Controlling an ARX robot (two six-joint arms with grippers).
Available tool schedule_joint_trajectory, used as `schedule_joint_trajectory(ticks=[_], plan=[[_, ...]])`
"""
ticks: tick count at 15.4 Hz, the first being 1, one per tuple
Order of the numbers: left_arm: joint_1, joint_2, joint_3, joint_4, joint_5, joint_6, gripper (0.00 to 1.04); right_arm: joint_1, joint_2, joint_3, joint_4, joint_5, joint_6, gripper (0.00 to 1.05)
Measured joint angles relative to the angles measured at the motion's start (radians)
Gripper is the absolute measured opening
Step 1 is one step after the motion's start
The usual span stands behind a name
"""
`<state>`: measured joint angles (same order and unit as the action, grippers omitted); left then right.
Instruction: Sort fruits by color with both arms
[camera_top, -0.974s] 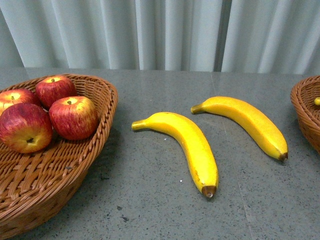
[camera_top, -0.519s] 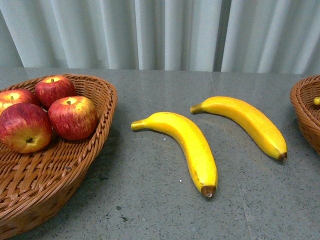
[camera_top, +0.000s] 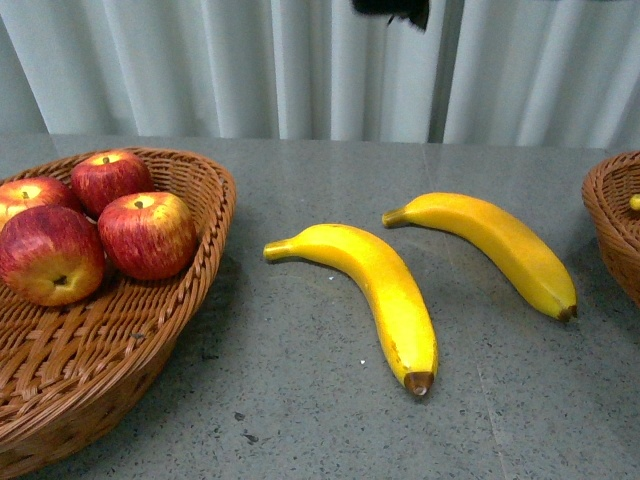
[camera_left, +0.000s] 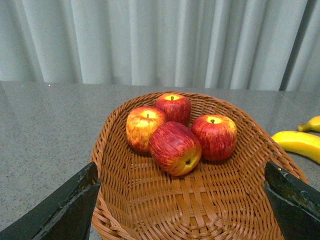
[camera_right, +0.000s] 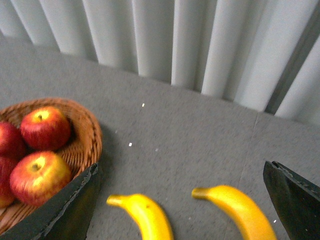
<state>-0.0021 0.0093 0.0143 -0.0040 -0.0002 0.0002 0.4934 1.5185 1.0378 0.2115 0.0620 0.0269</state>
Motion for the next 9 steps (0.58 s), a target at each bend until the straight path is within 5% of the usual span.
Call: schedule_joint_trajectory(ticks=[9], plan=[[0.000,0.000,0.000,0.000,0.000,0.000,0.98,0.085,0.111,0.016,-0.233,-0.009,-0.035,0.98]])
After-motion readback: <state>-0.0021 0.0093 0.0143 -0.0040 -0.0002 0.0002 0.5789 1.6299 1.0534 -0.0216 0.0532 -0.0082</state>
